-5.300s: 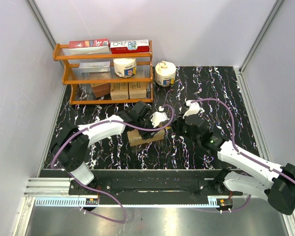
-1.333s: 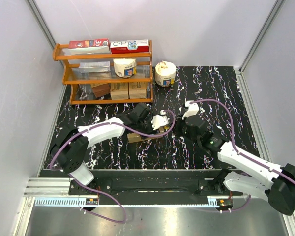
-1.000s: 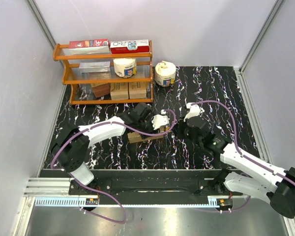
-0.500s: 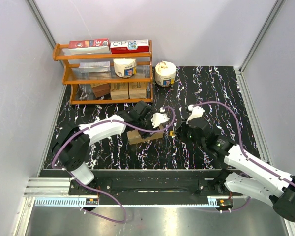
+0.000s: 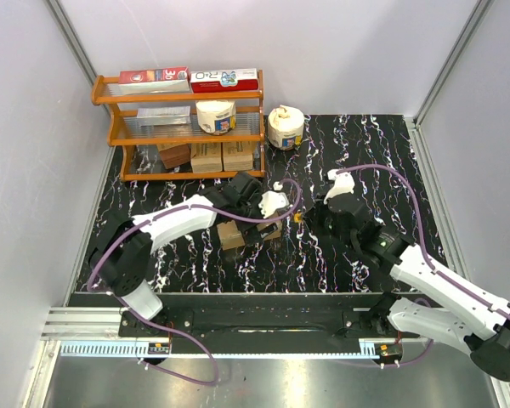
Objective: Unpack the express box
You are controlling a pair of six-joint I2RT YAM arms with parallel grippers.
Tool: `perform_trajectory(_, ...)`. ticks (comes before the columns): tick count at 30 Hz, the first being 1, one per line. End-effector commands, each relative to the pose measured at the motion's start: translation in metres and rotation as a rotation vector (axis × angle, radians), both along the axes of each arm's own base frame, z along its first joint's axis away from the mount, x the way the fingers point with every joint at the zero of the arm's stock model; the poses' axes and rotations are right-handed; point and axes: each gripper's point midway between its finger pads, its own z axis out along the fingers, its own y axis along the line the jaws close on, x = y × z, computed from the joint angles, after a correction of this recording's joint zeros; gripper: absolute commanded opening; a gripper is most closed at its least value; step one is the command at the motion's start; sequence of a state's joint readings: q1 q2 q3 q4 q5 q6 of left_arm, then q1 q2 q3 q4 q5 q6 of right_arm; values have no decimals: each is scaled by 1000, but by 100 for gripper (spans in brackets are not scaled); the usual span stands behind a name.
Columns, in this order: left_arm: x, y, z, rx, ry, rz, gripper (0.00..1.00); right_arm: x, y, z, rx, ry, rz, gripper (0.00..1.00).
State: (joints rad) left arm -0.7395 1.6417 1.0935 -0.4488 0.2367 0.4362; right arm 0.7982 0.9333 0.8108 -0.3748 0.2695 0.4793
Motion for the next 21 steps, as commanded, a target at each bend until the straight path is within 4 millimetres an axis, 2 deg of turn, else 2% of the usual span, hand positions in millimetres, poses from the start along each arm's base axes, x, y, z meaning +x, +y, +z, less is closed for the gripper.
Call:
perform_trajectory(1,12,-21,67,-163,-111,-13,99,1,3,7,4,-13,3,0)
perform_trajectory(6,16,-20,107,-240,-194,11,99,0,4,0,2,12,7,0)
perform_trajectory(7,17,-17,121,-263,-234,25,99,-1,5,-6,-8,25,12,0)
perform_trajectory(9,34,-7,137,-277,-327,137,99,-5,10,-14,-11,48,44,0)
perform_trajectory(10,41,2,155,-302,-391,205,99,-6,13,-20,-20,65,62,0)
perform_trajectory(11,60,19,166,-287,-502,332,97,-8,19,-24,-9,78,87,0)
perform_trajectory(14,78,55,200,-319,-651,567,99,-12,31,-38,6,112,140,0)
perform_trajectory(16,81,67,210,-339,-666,662,99,-13,36,-50,1,145,154,0)
perform_trajectory(18,82,79,212,-326,-655,755,99,-13,46,-52,16,156,183,0)
perform_trajectory(19,84,80,208,-316,-639,771,99,-12,50,-59,7,179,194,0)
perform_trajectory(21,83,81,193,-306,-543,789,99,-8,57,-59,14,180,205,0)
